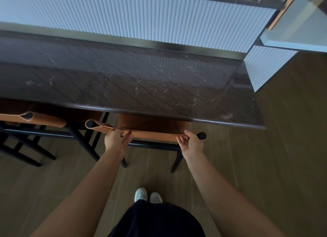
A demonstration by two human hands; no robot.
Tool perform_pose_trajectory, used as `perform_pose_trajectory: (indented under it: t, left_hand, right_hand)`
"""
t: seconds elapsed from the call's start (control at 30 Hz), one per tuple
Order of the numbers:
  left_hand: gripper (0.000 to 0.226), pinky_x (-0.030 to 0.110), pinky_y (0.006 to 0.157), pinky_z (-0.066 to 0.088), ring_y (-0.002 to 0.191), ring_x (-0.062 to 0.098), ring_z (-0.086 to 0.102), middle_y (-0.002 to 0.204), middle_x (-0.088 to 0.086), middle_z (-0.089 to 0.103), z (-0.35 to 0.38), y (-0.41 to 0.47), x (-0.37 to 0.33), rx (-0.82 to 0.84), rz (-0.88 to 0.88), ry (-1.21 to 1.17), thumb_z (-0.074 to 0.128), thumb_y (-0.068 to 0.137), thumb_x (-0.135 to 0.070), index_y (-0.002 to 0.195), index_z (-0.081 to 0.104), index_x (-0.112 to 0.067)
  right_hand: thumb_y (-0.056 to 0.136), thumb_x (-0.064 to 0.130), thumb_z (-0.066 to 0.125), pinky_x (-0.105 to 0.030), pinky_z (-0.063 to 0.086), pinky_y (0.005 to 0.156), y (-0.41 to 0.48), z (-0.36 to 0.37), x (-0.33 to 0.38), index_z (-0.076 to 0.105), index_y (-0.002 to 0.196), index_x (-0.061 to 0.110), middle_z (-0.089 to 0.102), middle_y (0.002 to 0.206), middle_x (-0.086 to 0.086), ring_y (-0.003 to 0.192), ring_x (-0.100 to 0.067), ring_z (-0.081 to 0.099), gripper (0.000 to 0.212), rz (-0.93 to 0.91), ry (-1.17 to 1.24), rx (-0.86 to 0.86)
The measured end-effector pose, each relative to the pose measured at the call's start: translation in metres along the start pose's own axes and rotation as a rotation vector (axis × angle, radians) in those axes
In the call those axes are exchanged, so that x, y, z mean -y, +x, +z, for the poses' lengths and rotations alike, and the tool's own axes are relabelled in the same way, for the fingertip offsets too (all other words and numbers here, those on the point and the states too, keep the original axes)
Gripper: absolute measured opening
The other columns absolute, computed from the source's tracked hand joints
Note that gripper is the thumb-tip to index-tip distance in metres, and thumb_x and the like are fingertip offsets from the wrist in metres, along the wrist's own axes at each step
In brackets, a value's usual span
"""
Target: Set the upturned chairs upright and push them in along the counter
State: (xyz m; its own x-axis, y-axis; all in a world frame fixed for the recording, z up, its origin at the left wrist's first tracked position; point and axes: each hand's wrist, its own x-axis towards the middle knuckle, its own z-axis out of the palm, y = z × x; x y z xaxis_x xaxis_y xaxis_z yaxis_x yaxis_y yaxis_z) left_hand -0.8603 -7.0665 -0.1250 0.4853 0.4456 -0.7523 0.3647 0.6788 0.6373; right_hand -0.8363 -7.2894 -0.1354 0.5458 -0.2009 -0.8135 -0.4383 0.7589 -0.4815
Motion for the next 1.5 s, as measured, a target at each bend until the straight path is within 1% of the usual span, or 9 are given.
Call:
perform_pose_trajectory:
  t: [0.1, 0.27, 0.47, 0.6, 0.73, 0.87, 0.93, 1.17, 1.5]
  left_hand:
    - [0.038, 0.033, 0.066, 0.061, 0.093, 0.028, 0.071, 0.12, 0.019, 0.061, -0.007, -0.007, 0.002, 0.031, 0.026, -0.035, 0.046, 0.096, 0.0, 0.135, 0.047, -0.001]
    - [0.031, 0.033, 0.073, 0.06, 0.092, 0.025, 0.072, 0.108, 0.015, 0.069, -0.027, -0.026, -0.008, 0.064, 0.085, -0.125, 0.046, 0.098, -0.005, 0.128, 0.054, 0.0]
    - [0.019, 0.035, 0.076, 0.058, 0.095, 0.026, 0.07, 0.106, 0.015, 0.07, -0.072, -0.045, -0.033, 0.134, 0.148, -0.186, 0.045, 0.097, -0.007, 0.11, 0.059, -0.002]
    - [0.016, 0.038, 0.083, 0.056, 0.099, 0.026, 0.069, 0.109, 0.011, 0.069, -0.119, -0.052, -0.048, 0.14, 0.169, -0.195, 0.047, 0.099, -0.014, 0.111, 0.056, -0.009]
    - [0.027, 0.04, 0.086, 0.053, 0.106, 0.029, 0.065, 0.122, 0.014, 0.064, -0.18, -0.053, -0.069, 0.126, 0.162, -0.201, 0.046, 0.097, -0.013, 0.123, 0.053, -0.005]
    - [0.015, 0.036, 0.078, 0.053, 0.105, 0.029, 0.066, 0.119, 0.015, 0.066, -0.246, -0.061, -0.092, 0.102, 0.178, -0.172, 0.047, 0.096, -0.011, 0.102, 0.059, -0.008]
    - [0.015, 0.036, 0.077, 0.053, 0.103, 0.028, 0.067, 0.116, 0.013, 0.067, -0.278, -0.064, -0.106, 0.09, 0.203, -0.167, 0.047, 0.096, -0.012, 0.104, 0.059, -0.009]
    - [0.028, 0.038, 0.086, 0.052, 0.103, 0.027, 0.066, 0.115, 0.013, 0.067, -0.345, -0.062, -0.15, 0.065, 0.231, -0.171, 0.046, 0.097, -0.016, 0.12, 0.057, -0.006]
    - [0.037, 0.04, 0.087, 0.051, 0.111, 0.029, 0.062, 0.122, 0.015, 0.063, -0.351, 0.005, -0.23, 0.077, 0.196, -0.184, 0.05, 0.097, -0.021, 0.129, 0.052, -0.003]
  right_hand:
    - [0.087, -0.001, 0.066, -0.047, 0.054, 0.093, -0.009, 0.0, -0.003, 0.059, 0.12, 0.002, 0.06, 0.118, -0.014, 0.109, -0.027, 0.06, 0.034, 0.022, -0.067, 0.025]
    - [0.09, 0.005, 0.064, -0.045, 0.052, 0.096, -0.031, 0.002, -0.025, 0.062, 0.11, 0.004, 0.066, 0.109, -0.011, 0.103, -0.022, 0.065, 0.02, 0.046, -0.169, 0.113]
    - [0.096, 0.019, 0.056, -0.043, 0.047, 0.1, -0.067, 0.011, -0.071, 0.057, 0.123, 0.007, 0.063, 0.124, -0.011, 0.11, -0.024, 0.062, 0.03, 0.09, -0.127, 0.279]
    - [0.097, 0.02, 0.058, -0.044, 0.047, 0.098, -0.097, 0.022, -0.104, 0.057, 0.118, 0.011, 0.066, 0.118, -0.011, 0.107, -0.024, 0.065, 0.023, 0.081, -0.17, 0.348]
    - [0.096, 0.018, 0.06, -0.042, 0.049, 0.094, -0.131, 0.032, -0.154, 0.056, 0.119, 0.013, 0.07, 0.113, -0.012, 0.104, -0.024, 0.067, 0.024, 0.008, -0.218, 0.37]
    - [0.098, 0.02, 0.056, -0.041, 0.049, 0.095, -0.169, 0.035, -0.209, 0.058, 0.111, 0.014, 0.07, 0.11, -0.011, 0.103, -0.023, 0.067, 0.014, 0.037, -0.21, 0.414]
    - [0.098, 0.021, 0.055, -0.04, 0.049, 0.094, -0.186, 0.037, -0.237, 0.057, 0.109, 0.014, 0.069, 0.112, -0.011, 0.104, -0.024, 0.067, 0.013, 0.07, -0.214, 0.446]
    - [0.098, 0.023, 0.056, -0.043, 0.047, 0.101, -0.225, 0.059, -0.313, 0.053, 0.116, 0.012, 0.069, 0.116, -0.014, 0.109, -0.026, 0.066, 0.021, 0.144, -0.267, 0.507]
    - [0.095, 0.028, 0.06, -0.042, 0.051, 0.091, -0.213, 0.168, -0.364, 0.04, 0.14, 0.009, 0.068, 0.114, -0.015, 0.105, -0.027, 0.067, 0.053, 0.18, -0.289, 0.507]
